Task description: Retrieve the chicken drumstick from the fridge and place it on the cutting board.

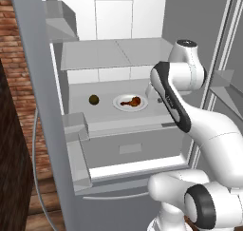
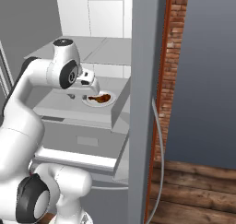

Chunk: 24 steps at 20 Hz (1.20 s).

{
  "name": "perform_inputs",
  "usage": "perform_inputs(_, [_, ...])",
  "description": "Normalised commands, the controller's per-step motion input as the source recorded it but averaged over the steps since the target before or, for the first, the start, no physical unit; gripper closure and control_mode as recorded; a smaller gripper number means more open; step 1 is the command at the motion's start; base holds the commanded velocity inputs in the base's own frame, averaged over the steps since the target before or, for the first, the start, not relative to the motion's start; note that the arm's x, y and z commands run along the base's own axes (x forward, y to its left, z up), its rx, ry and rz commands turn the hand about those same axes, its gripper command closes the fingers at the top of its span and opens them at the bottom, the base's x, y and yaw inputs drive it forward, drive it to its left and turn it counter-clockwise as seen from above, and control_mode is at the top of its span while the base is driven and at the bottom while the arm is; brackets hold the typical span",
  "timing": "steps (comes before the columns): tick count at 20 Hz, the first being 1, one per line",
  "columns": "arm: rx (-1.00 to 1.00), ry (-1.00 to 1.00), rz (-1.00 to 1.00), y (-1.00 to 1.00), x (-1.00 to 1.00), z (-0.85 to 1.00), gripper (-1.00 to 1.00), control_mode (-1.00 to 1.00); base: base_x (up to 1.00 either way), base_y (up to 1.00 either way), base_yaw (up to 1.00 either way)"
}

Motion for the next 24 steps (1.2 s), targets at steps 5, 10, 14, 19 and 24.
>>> perform_inputs(5, [0.01, -0.09, -0.08, 0.12, -0.16, -0.14, -1.00, -1.00, 0.00, 0.00, 0.00])
perform_inputs(10, [0.01, -0.04, -0.18, 0.01, -0.11, -0.29, -1.00, -1.00, 0.00, 0.00, 0.00])
perform_inputs(14, [0.01, 0.00, -0.16, 0.08, 0.04, -0.20, -1.00, -1.00, 0.00, 0.00, 0.00])
perform_inputs(19, [0.00, 0.01, -0.14, 0.27, 0.24, -0.07, -1.00, -1.00, 0.00, 0.00, 0.00])
perform_inputs(24, [0.00, 0.00, -0.21, 0.23, 0.32, -0.30, -1.00, -1.00, 0.00, 0.00, 0.00])
